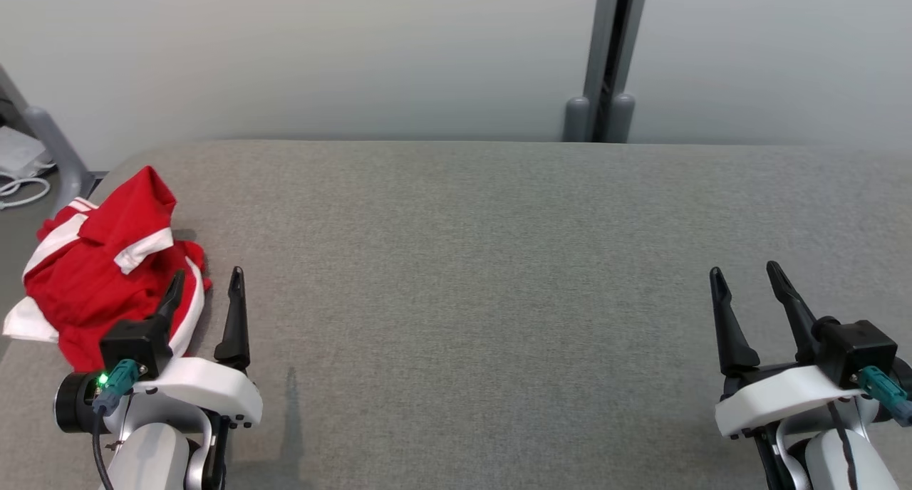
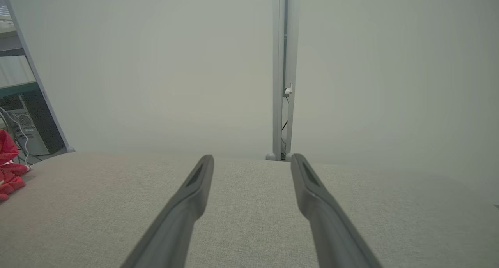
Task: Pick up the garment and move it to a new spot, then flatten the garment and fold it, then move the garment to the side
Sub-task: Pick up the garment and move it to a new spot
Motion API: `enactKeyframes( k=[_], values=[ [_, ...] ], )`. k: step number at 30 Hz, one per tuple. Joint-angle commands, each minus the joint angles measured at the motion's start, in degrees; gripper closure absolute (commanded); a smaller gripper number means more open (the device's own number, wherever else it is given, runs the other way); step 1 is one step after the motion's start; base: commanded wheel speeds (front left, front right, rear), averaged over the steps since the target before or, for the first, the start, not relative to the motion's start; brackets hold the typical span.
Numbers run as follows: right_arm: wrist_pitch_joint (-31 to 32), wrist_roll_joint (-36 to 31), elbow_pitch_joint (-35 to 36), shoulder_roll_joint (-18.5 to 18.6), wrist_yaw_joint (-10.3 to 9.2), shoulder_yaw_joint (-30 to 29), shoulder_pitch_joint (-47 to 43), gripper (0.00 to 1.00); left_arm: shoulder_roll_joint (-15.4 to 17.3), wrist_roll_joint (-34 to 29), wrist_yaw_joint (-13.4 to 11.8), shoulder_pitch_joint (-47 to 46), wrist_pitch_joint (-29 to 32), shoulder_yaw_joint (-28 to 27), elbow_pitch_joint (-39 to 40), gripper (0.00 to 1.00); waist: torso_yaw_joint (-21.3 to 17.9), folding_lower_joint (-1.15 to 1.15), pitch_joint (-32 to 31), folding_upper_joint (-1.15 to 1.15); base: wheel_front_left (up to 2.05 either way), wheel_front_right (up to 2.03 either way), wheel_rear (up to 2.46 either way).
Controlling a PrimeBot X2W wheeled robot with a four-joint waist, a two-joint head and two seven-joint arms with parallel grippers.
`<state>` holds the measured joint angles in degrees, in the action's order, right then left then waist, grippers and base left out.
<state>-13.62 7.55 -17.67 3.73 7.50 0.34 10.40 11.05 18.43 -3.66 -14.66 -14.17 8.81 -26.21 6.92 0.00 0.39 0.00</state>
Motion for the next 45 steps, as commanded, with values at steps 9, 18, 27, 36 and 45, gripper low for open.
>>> enactKeyframes(
  k=[9, 18, 27, 36, 45],
  values=[
    [1.0, 0.2, 2.5, -0.1, -0.02, 1.8, 0.7, 0.0, 0.8, 1.9, -0.8, -0.7, -0.5, -1.8, 0.1, 0.0, 8.8, 0.0, 1.2, 0.0, 0.0, 0.0, 0.0],
    [1.5, 0.6, 4.0, -0.4, -0.02, 2.9, 0.7, 0.0, 0.6, 2.8, -0.8, -0.2, -0.9, -2.7, 0.5, 0.0, 14.6, 0.0, 1.5, 0.0, 0.0, 0.0, 0.0],
    [1.5, 0.7, 4.2, -0.6, -0.02, 3.0, 1.0, 0.0, 0.5, 3.0, -0.6, -0.6, -1.0, -2.6, 0.3, 0.0, 15.7, 0.0, 1.6, 0.0, 0.0, 0.0, 0.0],
    [2.0, 0.2, 4.7, -0.6, -0.02, 3.2, 1.9, 0.0, 0.6, 3.1, -0.4, -2.9, -1.1, -2.6, 0.4, 0.0, 15.3, 0.0, 2.7, 0.0, 0.0, 0.0, 0.0],
    [3.6, -1.7, 7.3, 0.7, -0.02, 4.5, 5.0, 0.0, 1.3, 4.8, 1.0, -11.4, -1.0, -4.9, -1.0, 0.0, 12.4, 0.0, 8.8, 0.0, 0.0, 0.0, 0.0]
  ],
)
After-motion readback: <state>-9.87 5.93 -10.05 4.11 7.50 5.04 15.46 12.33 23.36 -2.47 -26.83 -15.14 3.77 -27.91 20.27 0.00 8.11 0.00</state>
